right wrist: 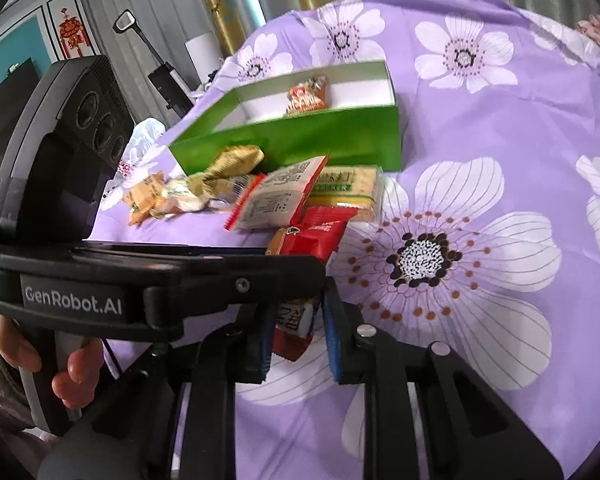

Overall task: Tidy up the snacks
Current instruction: 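Grasp the red wafer packet with the right gripper, then carry the red wafer packet into the green box and release it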

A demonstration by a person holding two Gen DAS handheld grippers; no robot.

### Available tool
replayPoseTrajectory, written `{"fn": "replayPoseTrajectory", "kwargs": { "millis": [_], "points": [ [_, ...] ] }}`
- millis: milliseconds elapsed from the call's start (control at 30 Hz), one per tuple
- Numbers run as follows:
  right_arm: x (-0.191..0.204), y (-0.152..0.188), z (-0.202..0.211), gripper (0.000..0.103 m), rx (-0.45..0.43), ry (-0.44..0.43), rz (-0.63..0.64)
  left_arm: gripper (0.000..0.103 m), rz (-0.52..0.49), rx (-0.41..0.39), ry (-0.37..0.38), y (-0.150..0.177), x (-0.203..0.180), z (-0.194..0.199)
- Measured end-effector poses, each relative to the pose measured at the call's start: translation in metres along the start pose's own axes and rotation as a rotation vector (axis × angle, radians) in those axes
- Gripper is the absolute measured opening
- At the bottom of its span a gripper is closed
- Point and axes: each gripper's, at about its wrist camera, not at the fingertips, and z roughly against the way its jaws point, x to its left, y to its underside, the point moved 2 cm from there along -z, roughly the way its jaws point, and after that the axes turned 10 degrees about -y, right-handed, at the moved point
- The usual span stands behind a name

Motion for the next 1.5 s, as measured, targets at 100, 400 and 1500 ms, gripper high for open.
{"fn": "replayPoseTrajectory", "kwargs": {
  "millis": [100,400,1500],
  "points": [
    [0.008,-0.004,0.013,0.022,-0.028,0.000,0.014,0.050,-0.013,-0.028,0.004,-0.001,-0.008,0.012],
    [0.029,-0.026,0.044,0.022,-0.120,0.013,0.078,0.050,-0.055,-0.136,0.023,-0.020,-0.025,0.050],
    [0.036,-0.158,-0.032,0.022,-0.173,-0.041,0.227,0.050,0.005,-0.280,-0.054,-0.143,0.052,0.060]
  ]
}}
